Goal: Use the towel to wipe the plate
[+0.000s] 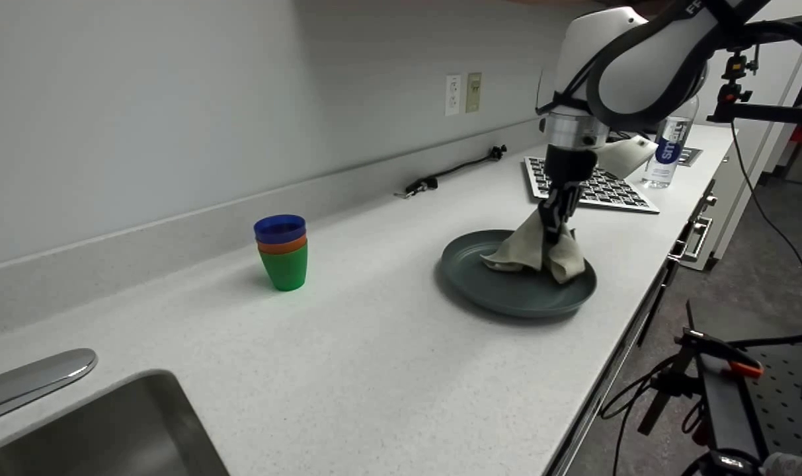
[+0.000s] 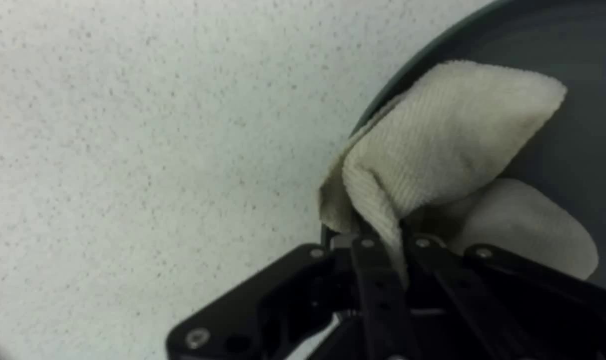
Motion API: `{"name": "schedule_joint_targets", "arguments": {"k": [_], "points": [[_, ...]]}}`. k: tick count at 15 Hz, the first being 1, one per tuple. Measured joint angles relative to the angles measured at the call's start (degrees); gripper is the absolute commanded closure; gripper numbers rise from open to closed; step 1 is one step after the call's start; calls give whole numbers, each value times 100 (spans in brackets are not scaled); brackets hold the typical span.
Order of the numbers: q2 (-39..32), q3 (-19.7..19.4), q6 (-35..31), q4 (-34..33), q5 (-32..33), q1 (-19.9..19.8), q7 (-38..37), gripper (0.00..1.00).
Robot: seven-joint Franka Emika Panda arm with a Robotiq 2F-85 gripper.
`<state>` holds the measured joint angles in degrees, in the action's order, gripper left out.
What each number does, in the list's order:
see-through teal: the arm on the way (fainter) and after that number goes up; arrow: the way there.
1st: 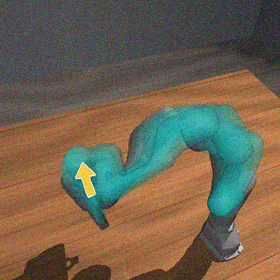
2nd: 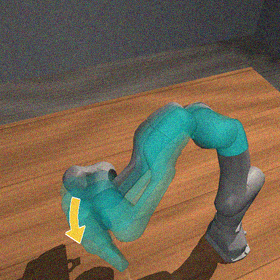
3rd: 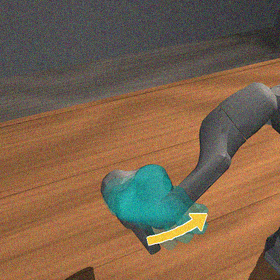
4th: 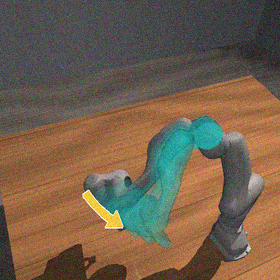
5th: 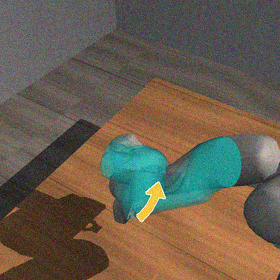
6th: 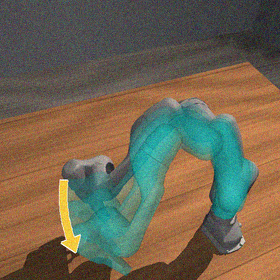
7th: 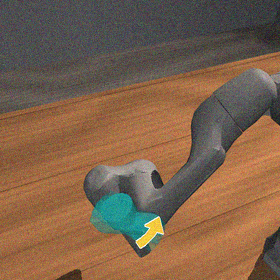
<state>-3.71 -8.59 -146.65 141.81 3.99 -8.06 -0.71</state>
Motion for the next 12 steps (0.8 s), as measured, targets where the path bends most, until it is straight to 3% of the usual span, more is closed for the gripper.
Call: {"name": "schedule_joint_targets", "arguments": {"k": [7, 12], "points": [[-516, 65, -996, -440, 267, 168, -610, 98], [-600, 442, -997, -515, -381, 274, -603, 98]]}}
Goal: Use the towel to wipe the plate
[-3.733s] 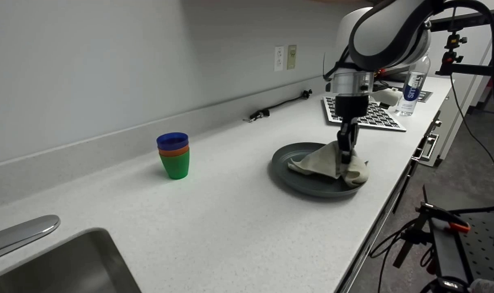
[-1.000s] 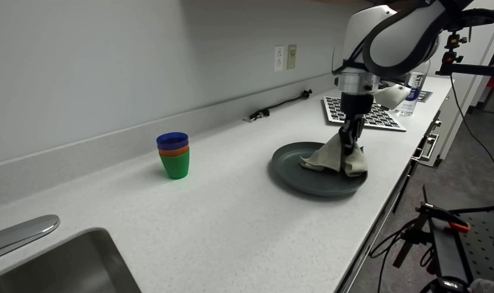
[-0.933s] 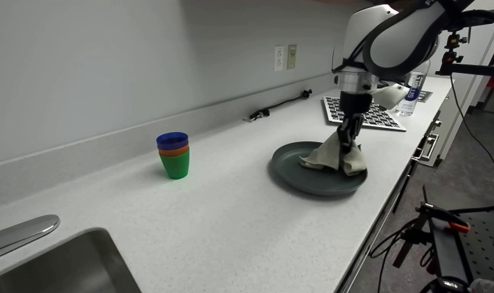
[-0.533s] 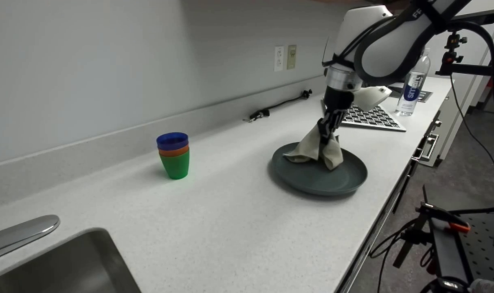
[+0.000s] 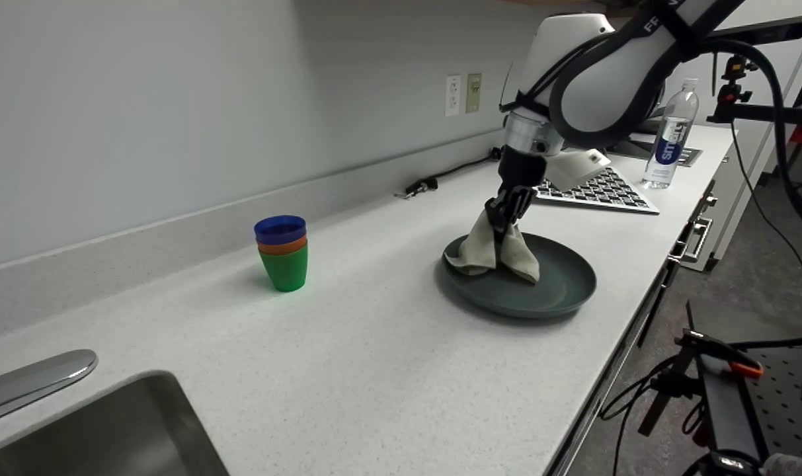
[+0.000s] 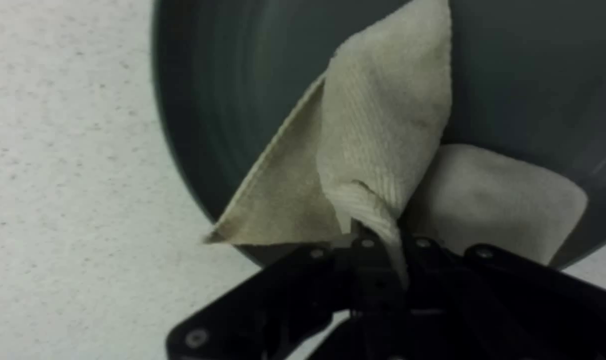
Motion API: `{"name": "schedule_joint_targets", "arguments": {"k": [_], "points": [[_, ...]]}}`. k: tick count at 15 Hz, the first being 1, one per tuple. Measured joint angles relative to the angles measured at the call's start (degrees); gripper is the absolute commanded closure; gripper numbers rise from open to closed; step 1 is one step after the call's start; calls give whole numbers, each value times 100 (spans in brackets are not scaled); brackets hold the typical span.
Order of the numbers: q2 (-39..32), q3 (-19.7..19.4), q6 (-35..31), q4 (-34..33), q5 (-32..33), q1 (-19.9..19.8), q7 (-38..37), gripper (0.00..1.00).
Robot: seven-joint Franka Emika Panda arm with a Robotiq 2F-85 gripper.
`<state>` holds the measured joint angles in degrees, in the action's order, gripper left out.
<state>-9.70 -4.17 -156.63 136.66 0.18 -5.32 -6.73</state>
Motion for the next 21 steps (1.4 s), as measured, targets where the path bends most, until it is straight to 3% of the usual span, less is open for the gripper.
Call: {"name": "schedule_joint_targets", "arguments": {"k": [5, 9, 14, 21], "points": [[183, 726, 316, 16, -1630, 24, 789, 98], [513, 741, 1216, 90, -2155, 20, 1239, 98], [869, 184, 1886, 497, -1523, -43, 1197, 98], [835, -341, 1492, 647, 42, -208, 652, 98]]}}
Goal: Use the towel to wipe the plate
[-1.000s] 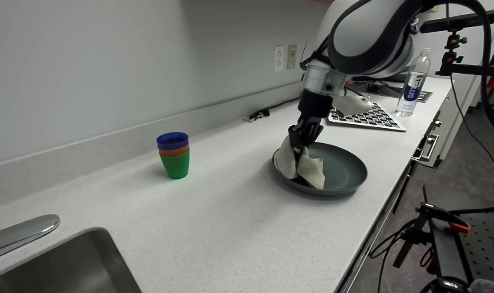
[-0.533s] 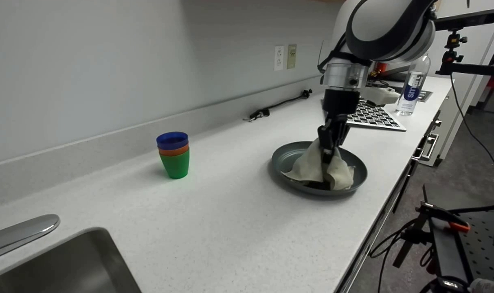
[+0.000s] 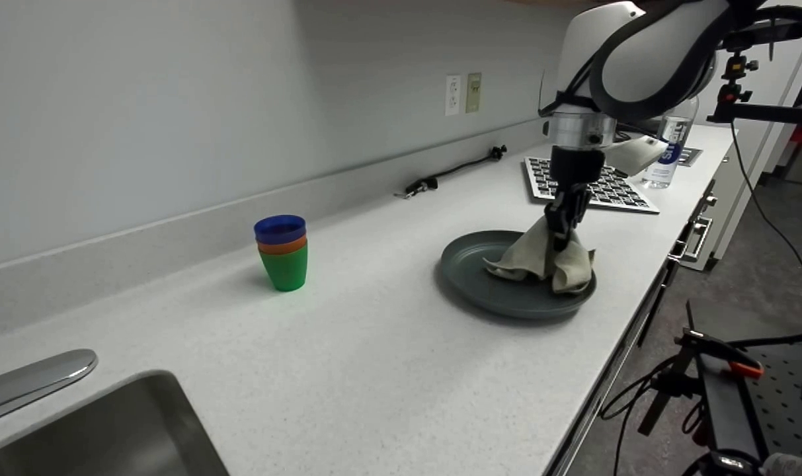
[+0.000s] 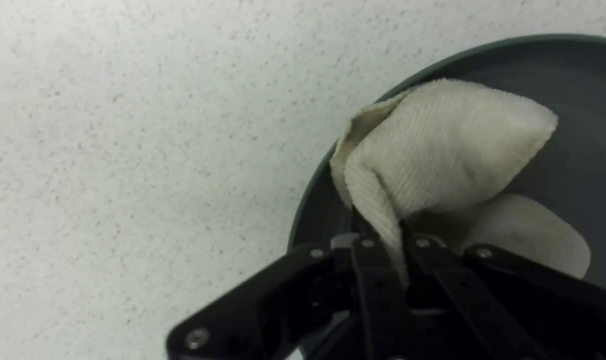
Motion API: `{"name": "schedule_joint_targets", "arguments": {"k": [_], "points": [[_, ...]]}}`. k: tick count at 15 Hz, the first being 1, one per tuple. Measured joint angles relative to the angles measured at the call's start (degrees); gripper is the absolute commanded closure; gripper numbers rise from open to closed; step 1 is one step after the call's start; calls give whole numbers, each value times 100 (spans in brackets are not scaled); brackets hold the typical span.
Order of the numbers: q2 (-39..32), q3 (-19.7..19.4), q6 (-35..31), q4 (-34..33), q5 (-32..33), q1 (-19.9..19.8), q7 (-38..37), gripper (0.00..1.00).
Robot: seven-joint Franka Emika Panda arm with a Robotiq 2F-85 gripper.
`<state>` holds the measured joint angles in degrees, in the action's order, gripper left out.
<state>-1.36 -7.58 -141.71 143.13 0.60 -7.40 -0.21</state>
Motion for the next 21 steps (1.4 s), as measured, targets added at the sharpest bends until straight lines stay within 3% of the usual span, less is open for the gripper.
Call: {"name": "schedule_joint_targets", "arguments": {"k": [6, 10, 13, 17, 19, 21], "points": [[-321, -22, -1144, -220, 824, 42, -811, 98], [-501, 76, -1424, -399, 698, 147, -1139, 98], [-513, 409, -1389, -439, -367, 208, -963, 98], [-444, 1217, -864, -572, -2256, 83, -260, 98], [-372, 1249, -470, -611, -2881, 154, 127, 98], [-304, 1175, -96, -606, -3031, 156, 310, 98]]}}
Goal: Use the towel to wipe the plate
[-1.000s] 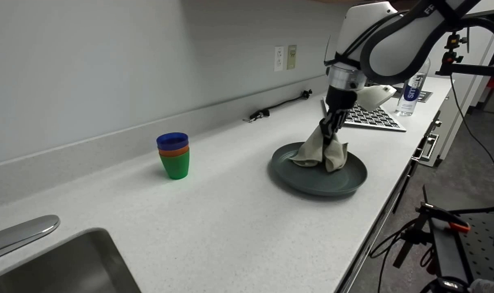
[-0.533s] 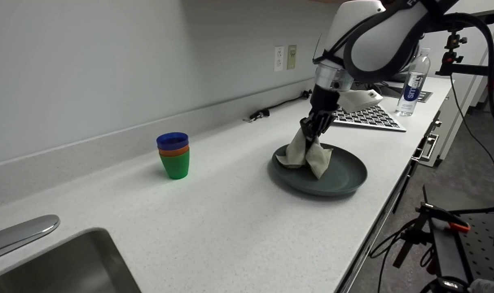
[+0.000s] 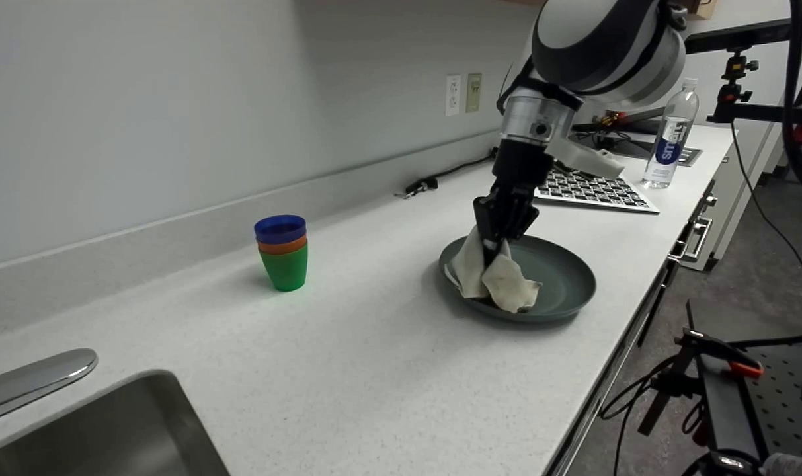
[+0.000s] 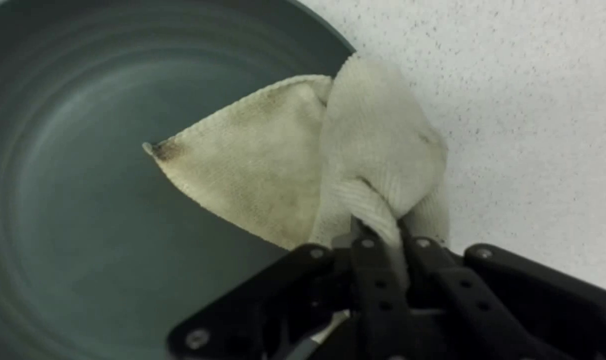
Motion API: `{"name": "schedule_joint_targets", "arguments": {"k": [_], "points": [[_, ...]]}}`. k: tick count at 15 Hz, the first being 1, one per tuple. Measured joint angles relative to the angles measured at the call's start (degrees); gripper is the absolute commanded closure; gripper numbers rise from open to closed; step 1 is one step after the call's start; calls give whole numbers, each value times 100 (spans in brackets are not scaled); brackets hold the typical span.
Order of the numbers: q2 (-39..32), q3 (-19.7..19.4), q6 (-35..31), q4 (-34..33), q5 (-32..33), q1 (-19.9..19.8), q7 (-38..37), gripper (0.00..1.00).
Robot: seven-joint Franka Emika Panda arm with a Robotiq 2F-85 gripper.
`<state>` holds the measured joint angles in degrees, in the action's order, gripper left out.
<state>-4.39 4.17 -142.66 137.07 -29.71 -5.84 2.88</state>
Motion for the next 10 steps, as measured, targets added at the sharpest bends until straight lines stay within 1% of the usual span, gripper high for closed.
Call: {"name": "schedule_joint_targets", "arguments": {"k": [2, 4, 8, 10], "points": [[58, -176, 300, 49, 53, -3, 56, 98], [111, -404, 506, 153, 286, -15, 57, 98], [170, -846, 596, 374, 1183, -82, 23, 98], [169, -1012, 534, 410, 1790, -111, -64, 98]]}}
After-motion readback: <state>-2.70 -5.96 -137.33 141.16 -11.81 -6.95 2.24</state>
